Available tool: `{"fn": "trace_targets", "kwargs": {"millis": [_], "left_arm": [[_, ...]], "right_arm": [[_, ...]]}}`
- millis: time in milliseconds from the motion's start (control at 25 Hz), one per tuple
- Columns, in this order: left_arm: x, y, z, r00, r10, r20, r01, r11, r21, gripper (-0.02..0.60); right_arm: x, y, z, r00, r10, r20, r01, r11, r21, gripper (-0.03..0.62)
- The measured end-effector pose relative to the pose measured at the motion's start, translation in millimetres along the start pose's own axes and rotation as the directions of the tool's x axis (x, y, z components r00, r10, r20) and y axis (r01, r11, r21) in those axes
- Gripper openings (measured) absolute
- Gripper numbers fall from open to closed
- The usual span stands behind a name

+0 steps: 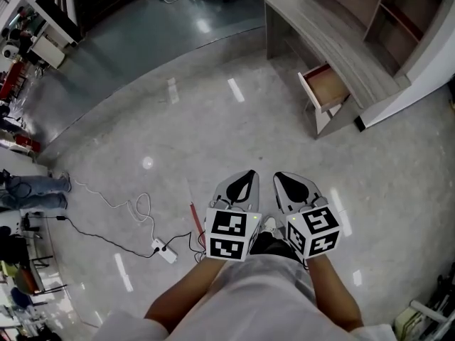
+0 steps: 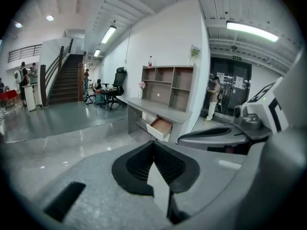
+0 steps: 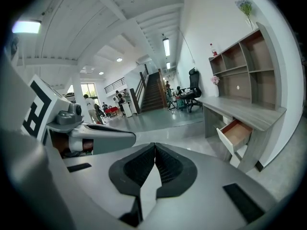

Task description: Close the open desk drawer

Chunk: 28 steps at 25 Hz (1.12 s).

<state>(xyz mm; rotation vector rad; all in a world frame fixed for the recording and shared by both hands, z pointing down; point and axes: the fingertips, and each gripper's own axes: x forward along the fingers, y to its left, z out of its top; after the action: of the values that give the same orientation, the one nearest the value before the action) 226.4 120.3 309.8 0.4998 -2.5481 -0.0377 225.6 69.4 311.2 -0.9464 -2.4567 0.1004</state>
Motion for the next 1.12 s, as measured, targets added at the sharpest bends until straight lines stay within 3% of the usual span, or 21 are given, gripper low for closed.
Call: {"fn": "trace_targets", "kwargs": {"millis": [400,720,1120], "left_arm": [[32.3,34.3,31.8,0.999,0.051,0.005,-0.051,0.999,-0.017,0.003],[71.7,75.8,53.5,1.0,0.017,0.013,-0.017,1.0,-0.014,0.003],[154.0,170.0,105.9,0.997,-0.083,0.006,0.083,0.997,0.009,0.003]], "right_arm": [[23.9,-34.5,32.3,1.0,0.004,0.025,-0.004,1.0,0.004,0.002],[66.7,-53.1,43.0,0.999,-0.045,0.015,0.045,0.999,0.023,0.002],[183.4,-81.9,88.9,0.99,-0.138,-0.007,0.139,0.988,0.072,0.002]]}}
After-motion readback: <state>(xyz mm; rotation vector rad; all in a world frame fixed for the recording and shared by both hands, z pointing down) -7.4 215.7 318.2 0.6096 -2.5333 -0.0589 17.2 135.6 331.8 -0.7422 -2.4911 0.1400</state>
